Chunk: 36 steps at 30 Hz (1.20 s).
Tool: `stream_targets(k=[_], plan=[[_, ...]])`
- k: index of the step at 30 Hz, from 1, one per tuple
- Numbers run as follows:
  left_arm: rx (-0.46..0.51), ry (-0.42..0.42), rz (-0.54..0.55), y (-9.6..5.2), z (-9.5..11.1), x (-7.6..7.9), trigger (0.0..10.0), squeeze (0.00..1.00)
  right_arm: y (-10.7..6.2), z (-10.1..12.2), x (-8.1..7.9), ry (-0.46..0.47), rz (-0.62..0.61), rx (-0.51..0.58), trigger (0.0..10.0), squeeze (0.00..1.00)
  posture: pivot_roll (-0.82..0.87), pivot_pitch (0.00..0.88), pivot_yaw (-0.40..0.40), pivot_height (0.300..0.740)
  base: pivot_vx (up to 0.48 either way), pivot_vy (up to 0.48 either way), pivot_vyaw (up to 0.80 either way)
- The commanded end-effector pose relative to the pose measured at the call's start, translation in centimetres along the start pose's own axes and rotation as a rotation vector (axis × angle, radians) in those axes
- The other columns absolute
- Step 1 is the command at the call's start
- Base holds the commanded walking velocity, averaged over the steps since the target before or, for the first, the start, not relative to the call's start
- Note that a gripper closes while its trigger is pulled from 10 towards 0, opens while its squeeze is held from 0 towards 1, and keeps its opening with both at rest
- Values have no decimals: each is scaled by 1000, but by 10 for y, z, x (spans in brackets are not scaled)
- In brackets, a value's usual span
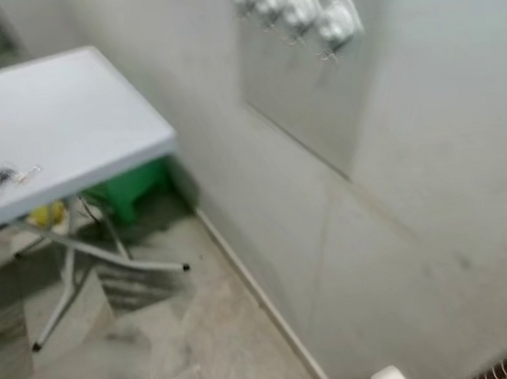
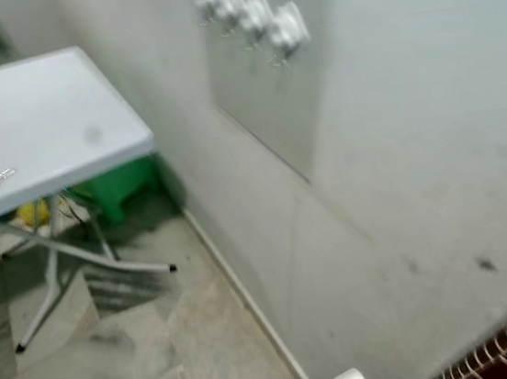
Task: Hang keys on a hook
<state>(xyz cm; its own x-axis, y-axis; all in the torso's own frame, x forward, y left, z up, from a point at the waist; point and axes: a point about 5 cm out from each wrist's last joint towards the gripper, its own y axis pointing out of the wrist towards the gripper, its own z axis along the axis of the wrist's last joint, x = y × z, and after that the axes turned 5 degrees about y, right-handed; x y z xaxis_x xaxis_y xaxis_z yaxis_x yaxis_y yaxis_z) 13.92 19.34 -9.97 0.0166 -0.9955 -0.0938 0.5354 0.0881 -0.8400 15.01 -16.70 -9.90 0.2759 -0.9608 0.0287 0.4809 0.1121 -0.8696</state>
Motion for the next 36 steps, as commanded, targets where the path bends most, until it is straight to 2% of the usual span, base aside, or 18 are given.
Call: stream_targets(k=[1, 5, 12, 19, 21, 24, 36], plan=[[2, -12, -15, 0, 0, 8, 10000, 0, -3, -12, 8, 33, -20, -33, 10000, 0, -77, 0, -17, 728, 0, 0, 800], [2, -17, -16, 0, -1, 9, 10000, 0, -3, -12, 7, 65, -20, -28, 10000, 0, -77, 0, -19, 728, 0, 0, 200], [12, -24, -21, 0, 1, 10, 10000, 0, -3, -10, 8, 52, -24, -31, 10000, 0, -78, 0, -21, 728, 0, 0, 0], [4, -32, -18, 0, -1, 10, 10000, 0, -6, -16, 16, 63, -33, -40, 10000, 0, -78, 0, -23, 728, 0, 0, 0], [19, -75, -26, 0, 0, 11, 10000, 0, -6, -17, 17, 65, -34, -40, 10000, 0, -81, 0, -22, 728, 0, 0, 0], [10, -66, -19, 0, -1, 10, 10000, 0, -6, -17, 17, 68, -35, -40, 10000, 0, -82, 0, -21, 728, 0, 0, 0], [-12, -76, -15, -1, -6, 7, 10000, 0, -4, -15, 8, 81, -23, -34, 10000, 0, -82, 0, -18, 728, 0, 21, 0]])
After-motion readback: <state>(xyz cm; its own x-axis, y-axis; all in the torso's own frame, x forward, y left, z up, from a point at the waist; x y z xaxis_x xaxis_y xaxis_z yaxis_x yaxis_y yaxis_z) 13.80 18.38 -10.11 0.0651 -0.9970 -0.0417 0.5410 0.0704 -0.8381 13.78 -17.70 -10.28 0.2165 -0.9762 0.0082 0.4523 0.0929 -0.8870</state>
